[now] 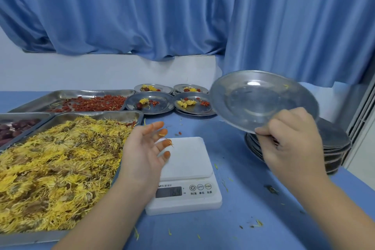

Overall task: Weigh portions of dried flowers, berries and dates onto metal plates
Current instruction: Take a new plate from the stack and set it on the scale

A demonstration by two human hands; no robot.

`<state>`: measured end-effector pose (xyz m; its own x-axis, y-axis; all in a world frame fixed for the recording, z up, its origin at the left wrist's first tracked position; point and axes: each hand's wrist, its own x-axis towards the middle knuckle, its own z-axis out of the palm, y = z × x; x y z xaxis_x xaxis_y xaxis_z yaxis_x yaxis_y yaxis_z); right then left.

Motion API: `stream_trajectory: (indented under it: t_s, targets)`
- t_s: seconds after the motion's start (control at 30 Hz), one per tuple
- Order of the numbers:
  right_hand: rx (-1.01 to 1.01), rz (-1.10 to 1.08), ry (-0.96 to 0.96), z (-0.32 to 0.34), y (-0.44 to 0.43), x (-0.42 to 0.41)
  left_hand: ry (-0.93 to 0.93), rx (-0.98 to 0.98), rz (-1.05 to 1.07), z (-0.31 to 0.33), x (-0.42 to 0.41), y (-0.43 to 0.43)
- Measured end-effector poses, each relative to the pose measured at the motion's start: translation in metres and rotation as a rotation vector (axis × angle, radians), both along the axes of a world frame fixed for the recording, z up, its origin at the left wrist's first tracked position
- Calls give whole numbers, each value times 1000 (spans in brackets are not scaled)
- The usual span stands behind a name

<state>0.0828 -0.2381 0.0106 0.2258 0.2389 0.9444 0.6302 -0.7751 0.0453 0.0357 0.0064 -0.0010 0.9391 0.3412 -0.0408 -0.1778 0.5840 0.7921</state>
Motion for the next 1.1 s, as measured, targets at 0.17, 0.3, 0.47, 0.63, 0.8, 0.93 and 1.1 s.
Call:
stream_trajectory:
  t_s: [0.17,0.3,0.47,0.63,0.8,0.93,1.1]
  targets:
    - [-138,144,-20,-19,37,-11,66,68,321,6,5,18]
    - [-196,220,37,-33,53,-13,57,96,444,4,8,32]
    - [-215,265,138,-45,62,-12,48,111,488,4,9,35]
    - [-253,264,156,-48,67,-12,54,119,486,3,10,36]
    - [-317,262,231,-46,69,-18,68,104,475,2,12,37]
    - [-327,301,364,-38,67,-25,71,102,467,2,13,37]
    - [-283,421,543,-16,41,-26,63,90,455,1,13,38]
